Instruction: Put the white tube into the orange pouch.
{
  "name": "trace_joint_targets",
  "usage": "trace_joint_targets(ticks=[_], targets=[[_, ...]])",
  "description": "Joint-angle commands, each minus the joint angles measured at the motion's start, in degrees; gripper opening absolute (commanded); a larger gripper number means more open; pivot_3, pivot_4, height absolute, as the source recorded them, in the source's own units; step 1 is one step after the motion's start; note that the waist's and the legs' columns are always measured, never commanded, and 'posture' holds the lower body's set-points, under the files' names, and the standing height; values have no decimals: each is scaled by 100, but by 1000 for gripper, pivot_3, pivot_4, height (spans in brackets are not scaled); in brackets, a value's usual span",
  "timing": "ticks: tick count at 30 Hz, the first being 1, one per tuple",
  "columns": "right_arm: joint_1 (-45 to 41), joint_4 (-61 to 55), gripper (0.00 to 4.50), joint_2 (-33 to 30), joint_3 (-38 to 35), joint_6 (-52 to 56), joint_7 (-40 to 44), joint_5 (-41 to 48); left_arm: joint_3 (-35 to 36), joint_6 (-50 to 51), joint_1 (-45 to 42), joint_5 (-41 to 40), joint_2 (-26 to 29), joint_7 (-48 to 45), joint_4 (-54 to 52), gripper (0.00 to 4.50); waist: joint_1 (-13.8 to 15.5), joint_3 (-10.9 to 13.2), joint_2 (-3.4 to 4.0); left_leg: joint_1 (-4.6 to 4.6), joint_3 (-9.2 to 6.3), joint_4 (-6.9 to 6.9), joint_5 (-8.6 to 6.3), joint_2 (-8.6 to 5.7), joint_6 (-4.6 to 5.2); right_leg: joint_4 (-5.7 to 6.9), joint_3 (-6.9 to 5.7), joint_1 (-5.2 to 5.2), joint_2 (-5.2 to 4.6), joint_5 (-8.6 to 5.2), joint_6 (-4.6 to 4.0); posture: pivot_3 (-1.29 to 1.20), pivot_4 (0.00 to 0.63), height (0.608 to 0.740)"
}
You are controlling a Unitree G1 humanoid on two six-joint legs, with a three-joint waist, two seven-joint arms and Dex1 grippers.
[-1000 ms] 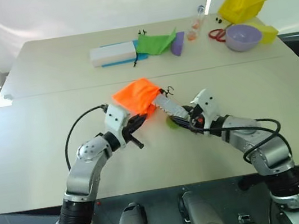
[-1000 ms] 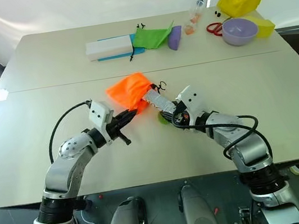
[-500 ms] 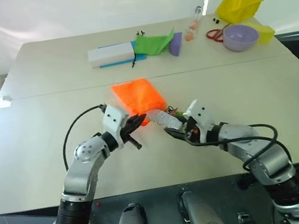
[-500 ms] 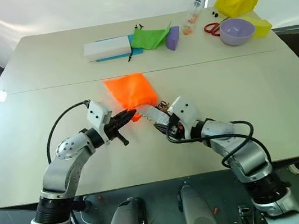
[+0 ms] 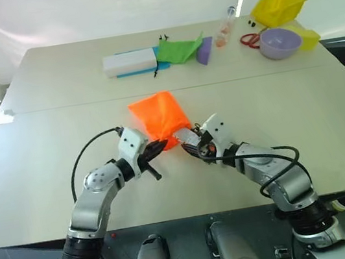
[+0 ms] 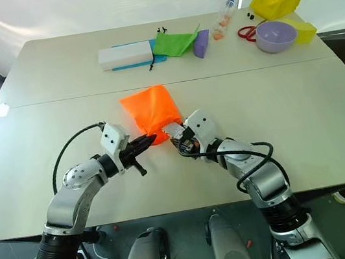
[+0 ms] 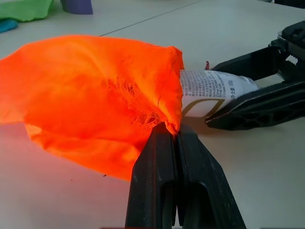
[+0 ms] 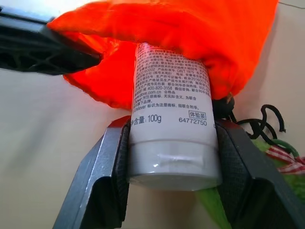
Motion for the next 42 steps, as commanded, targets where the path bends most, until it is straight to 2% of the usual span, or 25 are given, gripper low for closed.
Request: trace_joint_targets(ticks=[1, 8, 12, 21, 27, 29, 33, 37, 42], targets=[[-129, -41, 1828, 203, 82, -36, -77, -14, 31, -60, -48, -90, -19, -2, -134, 0, -9, 0, 0, 0, 0, 0, 0, 0, 0, 0, 0, 0, 1, 0, 0, 0, 150, 740], [-678, 907, 1828, 693, 514, -186, -281, -427, 4, -106, -77, -105, -105, -22, -78, 0, -10, 0, 0, -1, -1, -2, 0, 2, 0, 2, -1, -1, 4, 0, 0, 0, 150, 740], [-955, 1271, 1828, 992, 341, -184, -449, -454, -5, -62, 8, -107, -126, 9, -140, 0, -19, 0, 0, -1, 3, 0, 0, 1, 0, 0, 0, -1, 0, 1, 0, 0, 150, 740], [-1327, 1960, 1828, 1337, 508, -556, -498, -748, -32, -55, 89, -79, -122, 24, -162, 0, -29, 0, 1, 0, 1, -3, 0, 3, 0, 3, 0, -3, 2, 1, 0, 0, 150, 740], [-1332, 1980, 1828, 1614, 185, -530, -302, -408, -38, -89, 94, -46, -124, 44, -129, 0, -32, 0, 1, 1, 1, -4, 0, 3, 0, 3, 0, -3, 3, 1, 0, 0, 150, 740], [-1254, 1904, 2859, 1570, 214, -543, -210, -421, -19, -101, 82, -51, -128, 50, -119, 0, -30, 0, 1, 0, 1, -4, 0, 3, 0, 2, 0, -3, 2, 1, 0, 0, 150, 740], [-1140, 1699, 4481, 1532, 181, -375, -110, -373, 9, -118, 70, -47, -107, 49, -80, 0, -7, -1, 2, 0, 2, -3, 0, 3, 0, 2, 0, -1, 1, 1, 0, 0, 150, 740], [-964, 1093, 4481, 1305, 61, 161, 65, -152, 43, -168, 100, -51, -9, 11, -67, 0, -15, -1, 2, 0, 2, -2, 0, 1, 0, 2, 0, 0, -3, 1, 0, 0, 150, 740], [-734, 263, 4481, 480, 2, 640, 565, 72, 136, -216, 85, -79, 137, -48, 42, 0, -15, 0, 3, -1, 1, -9, 0, 2, 0, 0, -1, -4, -1, -1, 2, 0, 150, 740]])
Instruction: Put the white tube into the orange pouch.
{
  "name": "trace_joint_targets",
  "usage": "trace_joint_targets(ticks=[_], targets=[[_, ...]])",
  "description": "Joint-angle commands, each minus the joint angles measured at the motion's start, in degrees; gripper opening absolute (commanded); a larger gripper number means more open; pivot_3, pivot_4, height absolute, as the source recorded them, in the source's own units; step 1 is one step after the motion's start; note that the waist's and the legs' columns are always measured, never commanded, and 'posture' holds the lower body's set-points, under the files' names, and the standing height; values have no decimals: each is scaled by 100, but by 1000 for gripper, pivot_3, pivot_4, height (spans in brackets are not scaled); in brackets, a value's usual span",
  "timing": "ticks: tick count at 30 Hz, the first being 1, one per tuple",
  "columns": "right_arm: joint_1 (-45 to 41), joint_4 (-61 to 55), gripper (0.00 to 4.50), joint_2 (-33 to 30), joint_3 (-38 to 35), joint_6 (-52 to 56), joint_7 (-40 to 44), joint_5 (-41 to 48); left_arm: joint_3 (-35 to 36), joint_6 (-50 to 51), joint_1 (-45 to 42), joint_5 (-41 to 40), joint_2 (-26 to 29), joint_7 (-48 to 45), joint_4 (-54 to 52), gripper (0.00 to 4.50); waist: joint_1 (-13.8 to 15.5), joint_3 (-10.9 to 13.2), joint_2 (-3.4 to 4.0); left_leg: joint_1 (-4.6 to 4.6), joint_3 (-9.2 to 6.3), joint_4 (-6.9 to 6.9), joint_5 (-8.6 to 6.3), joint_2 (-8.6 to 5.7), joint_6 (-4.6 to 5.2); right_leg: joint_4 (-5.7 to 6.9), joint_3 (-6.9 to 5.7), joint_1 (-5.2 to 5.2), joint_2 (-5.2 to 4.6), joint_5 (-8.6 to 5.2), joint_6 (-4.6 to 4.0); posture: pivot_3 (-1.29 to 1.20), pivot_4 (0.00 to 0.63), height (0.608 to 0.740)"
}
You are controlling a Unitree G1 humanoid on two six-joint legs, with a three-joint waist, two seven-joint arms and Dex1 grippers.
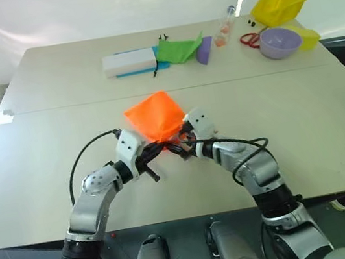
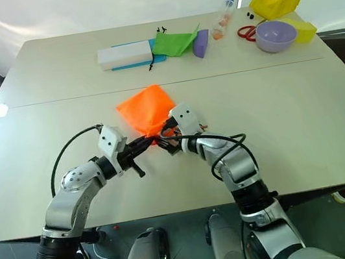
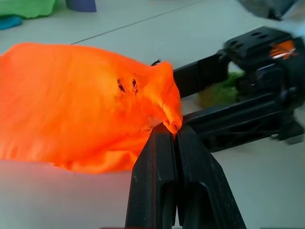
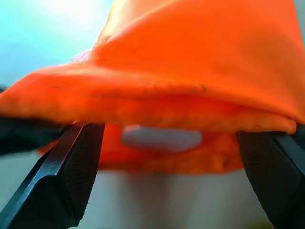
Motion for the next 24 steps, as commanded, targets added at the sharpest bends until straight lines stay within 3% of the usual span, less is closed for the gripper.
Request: trace_joint_targets(ticks=[1, 6, 11, 15, 24], targets=[[62, -738, 4481, -400, -61, 277, 399, 316, 72, -113, -39, -19, 102, -74, 3, 0, 1, 1, 1, 0, 0, 0, 0, 0, 0, 0, 0, 0, 1, 0, 0, 0, 150, 740], [260, -1448, 4481, -1171, -81, 318, 1013, 672, 166, -218, -37, -54, 309, -232, 130, 0, 0, 1, 1, 0, 0, 1, 0, 0, 0, -1, -1, -2, 0, 0, -1, 0, 150, 740], [125, -1482, 4481, -1548, -671, 318, 683, 586, 360, -391, 52, -114, 723, -549, 240, 0, -12, 1, 1, -1, 0, 0, 0, 1, 0, -4, 0, -4, 1, -1, -2, 0, 150, 740], [348, -1372, 4481, -1938, -467, 49, 601, 216, 507, -478, 100, -172, 908, -709, 383, 0, -1, 1, 1, -4, 3, -2, -1, 1, -1, -7, 0, -10, -2, -1, -4, 0, 150, 740], [500, -731, 4481, -1531, -383, -138, 306, 141, 554, -794, 125, -64, 964, -798, 690, 0, -10, 1, 1, -10, 8, -8, -1, 1, 0, -15, 2, -12, -2, -1, -4, 0, 150, 740]])
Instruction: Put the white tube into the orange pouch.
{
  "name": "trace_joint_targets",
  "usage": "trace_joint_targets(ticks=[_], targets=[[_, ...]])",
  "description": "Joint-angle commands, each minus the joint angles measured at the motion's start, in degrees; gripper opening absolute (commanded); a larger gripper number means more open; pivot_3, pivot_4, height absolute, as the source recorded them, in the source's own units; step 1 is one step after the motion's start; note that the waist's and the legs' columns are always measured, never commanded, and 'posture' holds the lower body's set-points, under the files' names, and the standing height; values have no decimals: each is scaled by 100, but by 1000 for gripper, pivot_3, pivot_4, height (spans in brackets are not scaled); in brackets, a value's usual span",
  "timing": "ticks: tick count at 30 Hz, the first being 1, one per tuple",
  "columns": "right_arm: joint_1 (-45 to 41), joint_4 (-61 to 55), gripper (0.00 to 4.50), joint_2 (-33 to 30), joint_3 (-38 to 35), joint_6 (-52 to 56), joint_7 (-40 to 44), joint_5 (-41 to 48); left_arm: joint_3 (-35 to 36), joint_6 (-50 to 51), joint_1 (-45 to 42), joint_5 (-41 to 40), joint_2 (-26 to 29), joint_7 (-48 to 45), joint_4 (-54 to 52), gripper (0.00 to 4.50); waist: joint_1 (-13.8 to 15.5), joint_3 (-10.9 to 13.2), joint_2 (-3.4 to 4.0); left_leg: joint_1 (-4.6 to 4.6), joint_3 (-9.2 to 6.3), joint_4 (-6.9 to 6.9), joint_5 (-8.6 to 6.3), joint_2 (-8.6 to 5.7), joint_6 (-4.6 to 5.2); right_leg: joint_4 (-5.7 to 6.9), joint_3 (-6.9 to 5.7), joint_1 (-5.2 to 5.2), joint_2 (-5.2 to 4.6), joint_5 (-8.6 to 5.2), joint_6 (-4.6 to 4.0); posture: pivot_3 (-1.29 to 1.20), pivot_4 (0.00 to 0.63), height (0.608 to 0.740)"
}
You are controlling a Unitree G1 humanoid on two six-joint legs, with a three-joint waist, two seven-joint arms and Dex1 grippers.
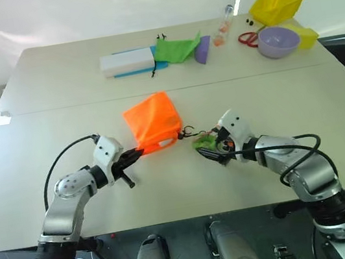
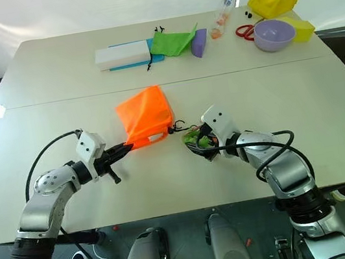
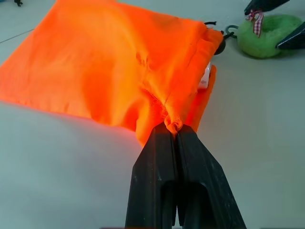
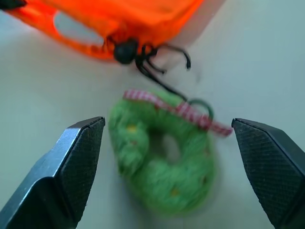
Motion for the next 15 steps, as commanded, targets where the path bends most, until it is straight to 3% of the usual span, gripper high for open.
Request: trace_joint_targets(ticks=[1, 4, 7, 14, 15], targets=[[-130, 154, 4481, 160, 62, -184, -169, -128, 90, -174, 28, -7, 24, -22, -38, 0, 4, 0, 0, 0, 0, 0, 0, 0, 0, 2, 0, 0, 0, 0, 0, 0, 150, 740], [-74, 289, 4481, 155, 171, -248, -165, -223, 79, -193, 53, -5, 9, -10, -45, 0, 10, 0, 0, 1, 0, 1, 0, 0, 0, 3, 0, -1, 0, 0, 0, 0, 150, 740], [-39, 274, 3639, 171, 45, -226, -122, -137, 102, -215, 72, 2, 48, -17, -21, 0, 10, 0, 0, 1, 1, 1, 0, 0, 0, 1, 0, 0, 0, 0, 0, 0, 150, 740], [97, -158, 157, -271, -503, -259, 512, 412, 119, -385, 37, 92, 189, -92, 221, 0, 21, 0, 0, 0, 0, 0, 0, 1, 0, 1, -1, 0, 1, 0, 0, 0, 150, 740], [128, -218, 70, -309, -594, -244, 579, 510, 86, -383, 28, 93, 171, -94, 228, 0, 23, 0, 0, 0, 1, 0, 0, 1, 0, 1, 0, 0, 0, 0, 0, 0, 150, 740]])
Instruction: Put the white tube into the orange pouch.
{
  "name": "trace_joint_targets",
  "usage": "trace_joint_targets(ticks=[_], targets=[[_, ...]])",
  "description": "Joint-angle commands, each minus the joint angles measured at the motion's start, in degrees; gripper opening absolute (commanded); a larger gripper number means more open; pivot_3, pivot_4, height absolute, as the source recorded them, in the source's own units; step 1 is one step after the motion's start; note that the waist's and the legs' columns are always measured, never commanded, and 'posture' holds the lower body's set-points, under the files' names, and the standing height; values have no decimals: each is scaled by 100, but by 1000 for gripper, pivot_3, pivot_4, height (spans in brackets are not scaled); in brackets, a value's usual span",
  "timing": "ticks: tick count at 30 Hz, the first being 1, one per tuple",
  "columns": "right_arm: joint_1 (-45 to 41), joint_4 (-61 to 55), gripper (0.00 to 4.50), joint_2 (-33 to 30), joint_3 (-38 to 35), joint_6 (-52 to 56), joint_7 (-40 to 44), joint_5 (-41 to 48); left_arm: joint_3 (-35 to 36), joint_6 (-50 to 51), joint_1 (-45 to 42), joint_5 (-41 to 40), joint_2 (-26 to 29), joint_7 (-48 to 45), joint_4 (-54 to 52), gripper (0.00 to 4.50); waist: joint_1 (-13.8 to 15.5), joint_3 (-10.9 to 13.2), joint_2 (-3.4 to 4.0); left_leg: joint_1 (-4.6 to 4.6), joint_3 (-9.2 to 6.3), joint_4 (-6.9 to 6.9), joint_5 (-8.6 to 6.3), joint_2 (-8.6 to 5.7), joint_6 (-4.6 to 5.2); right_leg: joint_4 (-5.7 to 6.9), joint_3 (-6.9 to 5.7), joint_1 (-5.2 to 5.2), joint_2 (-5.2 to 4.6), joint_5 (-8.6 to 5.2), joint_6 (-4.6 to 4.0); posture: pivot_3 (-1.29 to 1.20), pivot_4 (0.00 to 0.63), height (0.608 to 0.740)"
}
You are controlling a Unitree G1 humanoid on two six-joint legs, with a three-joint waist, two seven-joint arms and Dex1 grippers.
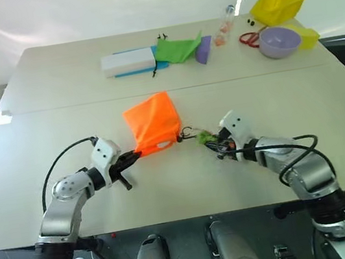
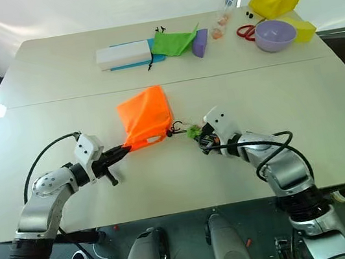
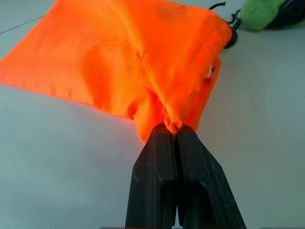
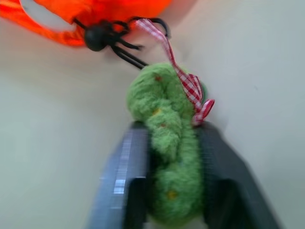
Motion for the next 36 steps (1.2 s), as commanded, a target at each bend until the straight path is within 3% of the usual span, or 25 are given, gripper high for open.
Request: trace_joint_targets(ticks=[1, 7, 13, 16, 20, 23, 27, 31, 36], targets=[[74, -478, 70, -139, -426, -46, 319, 445, 31, -118, -23, 41, 18, -25, -26, 0, -2, 0, 0, 0, 0, 0, 0, 0, 0, 0, 0, 0, 0, 0, 0, 0, 150, 740], [395, -864, 70, -593, -796, -28, 903, 1016, -120, 173, -87, -149, -173, -164, -250, 0, 12, 0, -1, 0, -2, 0, 0, 0, 0, -1, -1, 1, 1, 0, 1, 0, 150, 740], [582, -833, 70, -703, -681, -259, 917, 926, -266, 172, -154, -228, 60, -805, -230, 0, -5, 0, -1, 1, -1, 1, 0, 0, 0, -1, -1, 2, 1, 0, 0, 0, 150, 740], [741, -912, 0, -805, -676, -239, 927, 934, -170, 210, -315, -351, 157, -1041, -169, 881, 11, 0, -1, 1, -2, 1, 0, 1, 0, -1, -1, 0, 2, -1, -1, 0, 150, 740], [754, -843, 0, -776, -599, -385, 821, 814, -147, 661, -583, -643, 426, -1498, -185, 2805, 11, 1, -1, 0, 0, 2, 0, -1, 0, -6, 0, 3, -1, -1, 0, 0, 150, 740], [655, -758, 0, -740, -594, -409, 773, 800, -30, 1436, -982, -1185, 606, -1867, -233, 2805, 3, 2, -2, -1, 0, 2, 0, -1, 0, -7, -1, 2, 0, -1, 0, 0, 150, 740], [667, -602, 0, -761, -577, -584, 785, 676, -103, 1748, -1688, -1390, 790, -2369, 121, 2805, 13, 2, -3, 0, -3, 2, 0, -1, 0, -6, -2, 3, 3, -1, 1, 0, 150, 740], [685, -431, 0, -703, -505, -869, 762, 521, -490, 1305, -2665, -997, 312, -2568, 1078, 2805, 37, 2, -3, -2, -2, 4, 0, -5, 0, -9, -2, 7, 3, -1, 3, 0, 150, 740], [635, -186, 0, -619, -402, -1066, 618, 308, -1247, -73, -3731, -136, -518, -3138, 2781, 2805, 19, 2, -3, -4, -1, 12, 0, -10, 1, -33, -1, 25, 1, 0, 5, 0, 150, 740]])
